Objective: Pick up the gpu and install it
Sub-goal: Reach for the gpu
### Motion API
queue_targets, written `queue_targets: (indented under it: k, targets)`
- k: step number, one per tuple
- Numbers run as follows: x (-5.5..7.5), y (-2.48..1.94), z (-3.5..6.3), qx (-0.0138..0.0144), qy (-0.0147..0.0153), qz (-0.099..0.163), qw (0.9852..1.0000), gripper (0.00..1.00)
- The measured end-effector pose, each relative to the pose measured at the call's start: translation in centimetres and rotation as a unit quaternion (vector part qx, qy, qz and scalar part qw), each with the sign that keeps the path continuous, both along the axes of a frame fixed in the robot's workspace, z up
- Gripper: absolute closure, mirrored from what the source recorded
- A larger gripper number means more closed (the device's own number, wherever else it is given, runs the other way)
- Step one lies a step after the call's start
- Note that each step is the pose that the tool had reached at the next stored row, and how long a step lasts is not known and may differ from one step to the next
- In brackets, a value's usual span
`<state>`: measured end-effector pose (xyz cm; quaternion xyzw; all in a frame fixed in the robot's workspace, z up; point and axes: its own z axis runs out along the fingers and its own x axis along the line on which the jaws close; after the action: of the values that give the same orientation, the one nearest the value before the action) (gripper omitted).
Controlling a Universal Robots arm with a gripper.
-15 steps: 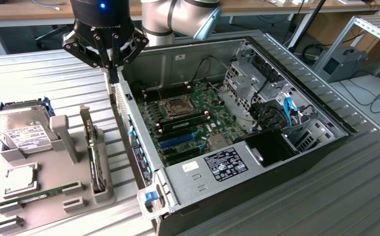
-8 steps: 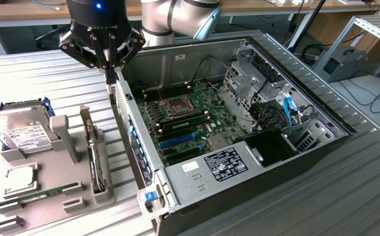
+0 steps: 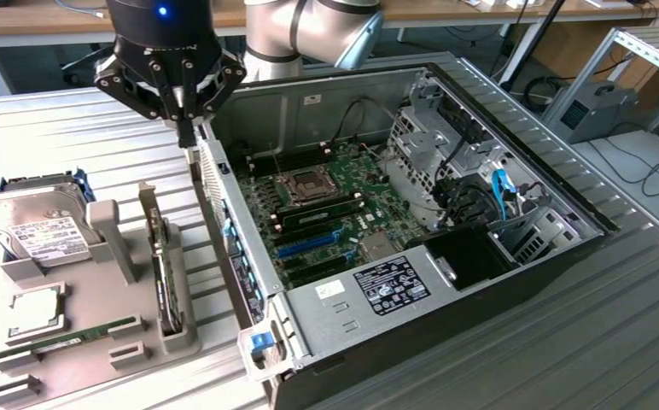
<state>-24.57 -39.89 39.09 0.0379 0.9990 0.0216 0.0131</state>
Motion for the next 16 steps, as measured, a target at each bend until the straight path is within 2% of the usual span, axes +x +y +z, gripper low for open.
queue_targets:
  k: [16]
  targets:
    - [-1.4,0.0,-0.03,0.0,0.0,0.0,1.0,0.89]
